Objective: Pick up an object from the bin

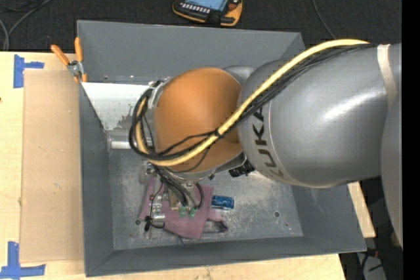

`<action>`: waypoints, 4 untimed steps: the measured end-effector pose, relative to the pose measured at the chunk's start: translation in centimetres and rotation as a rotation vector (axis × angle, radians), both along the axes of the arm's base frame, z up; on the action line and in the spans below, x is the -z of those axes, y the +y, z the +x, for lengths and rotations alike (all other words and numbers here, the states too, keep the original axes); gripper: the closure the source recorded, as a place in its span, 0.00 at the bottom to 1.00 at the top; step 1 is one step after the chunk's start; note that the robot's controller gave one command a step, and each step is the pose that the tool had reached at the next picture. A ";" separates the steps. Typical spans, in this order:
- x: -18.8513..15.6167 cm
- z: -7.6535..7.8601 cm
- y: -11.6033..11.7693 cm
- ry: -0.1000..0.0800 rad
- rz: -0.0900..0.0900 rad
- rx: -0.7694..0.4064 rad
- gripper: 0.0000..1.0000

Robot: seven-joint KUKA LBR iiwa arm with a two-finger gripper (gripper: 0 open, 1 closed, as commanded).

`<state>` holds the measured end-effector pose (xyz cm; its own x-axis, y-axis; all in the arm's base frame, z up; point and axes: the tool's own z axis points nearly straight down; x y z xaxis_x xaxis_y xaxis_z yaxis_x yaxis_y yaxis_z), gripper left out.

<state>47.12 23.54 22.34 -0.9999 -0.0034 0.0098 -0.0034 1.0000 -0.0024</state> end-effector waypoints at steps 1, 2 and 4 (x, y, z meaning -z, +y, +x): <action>-0.4 0.2 -0.2 -0.007 0.002 0.008 0.00; 14.3 7.1 -6.4 -0.007 0.003 -0.159 0.00; 12.6 14.4 -5.2 0.001 0.006 -0.467 0.00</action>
Offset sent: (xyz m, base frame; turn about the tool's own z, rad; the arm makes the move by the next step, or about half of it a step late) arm 0.0739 -0.0684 -0.1534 -0.1662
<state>61.48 18.30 9.77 -0.8913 -0.4533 0.0096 -0.4533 0.8914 0.0039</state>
